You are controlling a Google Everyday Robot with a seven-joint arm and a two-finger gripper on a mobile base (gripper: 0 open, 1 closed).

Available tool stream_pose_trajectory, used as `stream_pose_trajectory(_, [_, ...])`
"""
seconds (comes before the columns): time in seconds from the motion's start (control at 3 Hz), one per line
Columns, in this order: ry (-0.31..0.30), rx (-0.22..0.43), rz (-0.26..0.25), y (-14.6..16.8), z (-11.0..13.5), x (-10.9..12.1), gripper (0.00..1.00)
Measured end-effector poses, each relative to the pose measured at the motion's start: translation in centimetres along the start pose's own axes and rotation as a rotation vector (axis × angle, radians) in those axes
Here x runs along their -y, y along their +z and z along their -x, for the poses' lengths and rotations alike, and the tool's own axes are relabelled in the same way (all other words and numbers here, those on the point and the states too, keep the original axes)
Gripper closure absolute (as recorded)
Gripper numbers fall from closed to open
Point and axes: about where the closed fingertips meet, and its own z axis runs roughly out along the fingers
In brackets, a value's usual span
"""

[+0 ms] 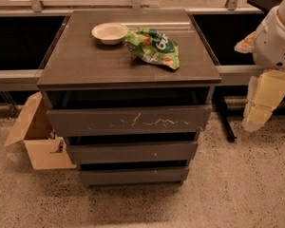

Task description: Open top drawer

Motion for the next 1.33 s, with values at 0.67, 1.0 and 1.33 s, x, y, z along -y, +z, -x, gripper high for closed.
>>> stream_pose_trajectory(0.67, [-0.035,0.071,0.017,2.9,-0.1,0.1,0.00])
stream_pose_trajectory(1.0, [-0.043,0.126,0.043,5.1,-0.2,0.0,0.00])
stream_pose_trajectory(1.33, [-0.038,0.182,0.079,8.2,-0.6,-0.1,0.00])
